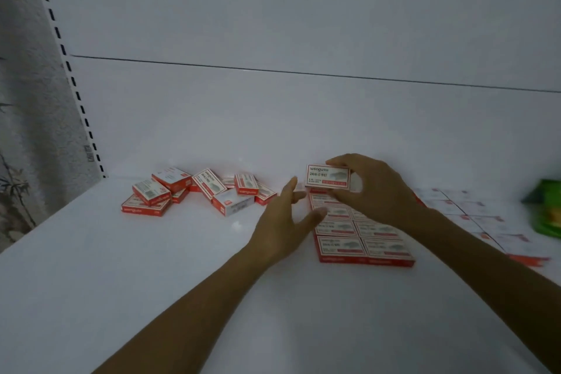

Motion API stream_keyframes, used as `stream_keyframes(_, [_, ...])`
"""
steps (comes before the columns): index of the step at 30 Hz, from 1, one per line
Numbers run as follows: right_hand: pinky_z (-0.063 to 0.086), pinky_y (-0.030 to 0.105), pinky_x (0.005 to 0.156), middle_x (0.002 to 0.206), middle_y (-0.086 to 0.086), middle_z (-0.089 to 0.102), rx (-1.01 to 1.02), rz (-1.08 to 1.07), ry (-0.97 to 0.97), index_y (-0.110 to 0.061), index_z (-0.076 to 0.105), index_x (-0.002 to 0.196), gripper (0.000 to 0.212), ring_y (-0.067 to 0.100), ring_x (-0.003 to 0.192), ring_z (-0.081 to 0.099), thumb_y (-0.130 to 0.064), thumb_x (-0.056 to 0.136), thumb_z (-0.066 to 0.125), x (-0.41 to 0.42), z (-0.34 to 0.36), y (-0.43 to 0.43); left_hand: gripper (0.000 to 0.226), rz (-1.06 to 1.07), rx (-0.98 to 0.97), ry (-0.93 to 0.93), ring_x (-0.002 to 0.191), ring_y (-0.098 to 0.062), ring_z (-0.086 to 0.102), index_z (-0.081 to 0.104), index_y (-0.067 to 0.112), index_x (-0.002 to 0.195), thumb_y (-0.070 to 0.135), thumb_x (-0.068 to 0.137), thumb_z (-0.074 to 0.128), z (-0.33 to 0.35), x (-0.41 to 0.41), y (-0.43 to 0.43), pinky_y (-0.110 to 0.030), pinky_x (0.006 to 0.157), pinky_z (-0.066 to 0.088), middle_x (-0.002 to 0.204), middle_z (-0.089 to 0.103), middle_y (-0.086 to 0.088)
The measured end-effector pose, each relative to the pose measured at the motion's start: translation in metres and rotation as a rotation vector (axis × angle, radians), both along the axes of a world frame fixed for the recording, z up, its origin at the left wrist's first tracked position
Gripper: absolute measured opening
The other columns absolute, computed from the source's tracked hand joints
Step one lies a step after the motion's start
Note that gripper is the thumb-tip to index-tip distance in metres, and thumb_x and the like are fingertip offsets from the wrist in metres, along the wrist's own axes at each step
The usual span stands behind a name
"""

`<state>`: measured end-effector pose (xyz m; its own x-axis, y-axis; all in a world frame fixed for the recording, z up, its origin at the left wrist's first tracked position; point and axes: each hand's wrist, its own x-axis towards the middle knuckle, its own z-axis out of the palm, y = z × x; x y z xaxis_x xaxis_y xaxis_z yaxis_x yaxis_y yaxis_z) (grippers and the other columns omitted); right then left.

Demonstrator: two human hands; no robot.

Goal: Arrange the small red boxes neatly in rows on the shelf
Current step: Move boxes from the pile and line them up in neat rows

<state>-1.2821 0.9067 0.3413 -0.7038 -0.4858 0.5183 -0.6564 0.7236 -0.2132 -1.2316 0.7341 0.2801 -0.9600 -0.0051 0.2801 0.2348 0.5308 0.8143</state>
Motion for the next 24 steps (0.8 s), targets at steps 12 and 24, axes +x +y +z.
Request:
stream_keyframes(12, [0.036,0.042,0.101,0.127,0.0,0.053,0.101,-0.125,-0.261,-0.023,0.055,0.125,0.049,0.016,0.115,0.047,-0.044,0.082,0.063,0.001,-0.031,0.072,0.077,-0.313,-0.605,0.067,0.139,-0.008,0.022,0.036,0.031,0.141,0.068,0.074,0.043,-0.006,0.007,0.006,-0.021,0.109,0.015,0.151,0.029,0.008])
stream_keyframes(24, [0.041,0.042,0.094,0.115,-0.005,0.061,0.331,-0.103,-0.161,-0.023,0.058,0.116,0.028,0.015,0.101,0.057,-0.031,0.095,0.043,-0.008,-0.03,0.079,0.091,-0.304,-0.666,0.106,0.134,0.002,0.021,0.035,0.032,0.141,0.087,0.068,0.024,-0.01,0.008,0.01,-0.016,0.105,0.018,0.149,0.032,0.01])
